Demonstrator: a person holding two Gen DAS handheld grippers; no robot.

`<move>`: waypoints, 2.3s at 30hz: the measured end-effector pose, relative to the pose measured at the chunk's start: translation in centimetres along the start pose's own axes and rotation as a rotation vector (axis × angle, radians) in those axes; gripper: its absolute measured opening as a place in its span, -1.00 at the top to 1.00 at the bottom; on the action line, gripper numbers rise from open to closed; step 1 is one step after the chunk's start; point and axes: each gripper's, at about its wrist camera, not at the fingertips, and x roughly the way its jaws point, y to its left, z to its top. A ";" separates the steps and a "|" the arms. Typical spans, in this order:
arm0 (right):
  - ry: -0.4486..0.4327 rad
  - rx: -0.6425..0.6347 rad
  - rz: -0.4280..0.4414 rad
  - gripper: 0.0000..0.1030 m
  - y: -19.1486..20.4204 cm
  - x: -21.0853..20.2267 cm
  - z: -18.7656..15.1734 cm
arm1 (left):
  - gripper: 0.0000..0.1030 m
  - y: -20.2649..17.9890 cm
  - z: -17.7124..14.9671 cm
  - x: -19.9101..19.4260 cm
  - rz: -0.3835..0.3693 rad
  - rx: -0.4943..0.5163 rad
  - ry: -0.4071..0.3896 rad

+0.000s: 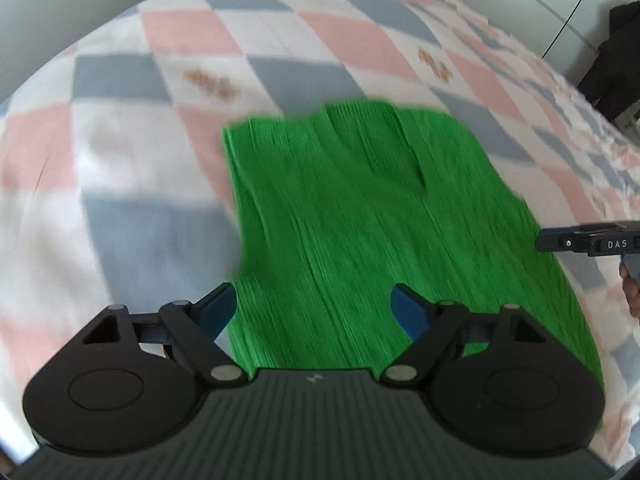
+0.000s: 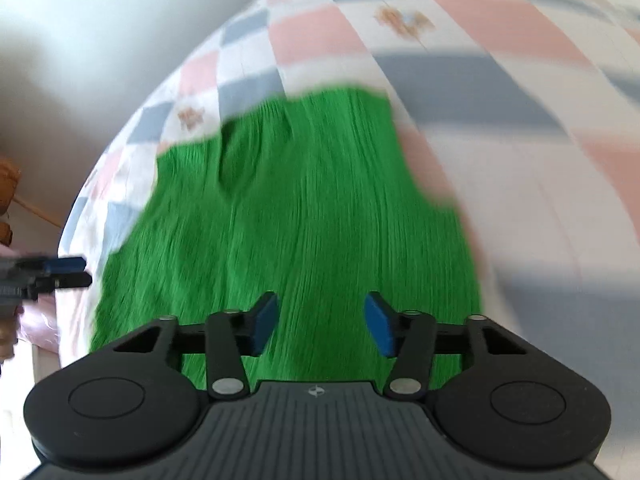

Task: Fold clothes
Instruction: 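Grasp the vest hem with the left gripper while the right gripper grasps the hem, then lift the hem with both grippers and fold it toward the collar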

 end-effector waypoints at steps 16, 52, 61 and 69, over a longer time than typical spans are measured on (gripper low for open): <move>0.024 0.074 0.137 0.36 -7.2 10.9 13.6 | 0.27 6.5 10.0 12.5 -0.152 0.048 0.019; -0.092 -1.365 -0.453 0.14 6.3 -10.3 -31.1 | 0.24 -25.4 -35.5 -5.1 0.560 1.191 -0.042; -0.172 -1.512 -0.436 0.81 6.2 -10.4 -32.5 | 0.80 -25.2 -36.1 -4.6 0.684 1.224 -0.133; -0.117 -1.415 -0.401 0.81 6.4 -11.4 -34.3 | 0.79 -25.4 -38.7 -5.0 0.688 1.264 -0.046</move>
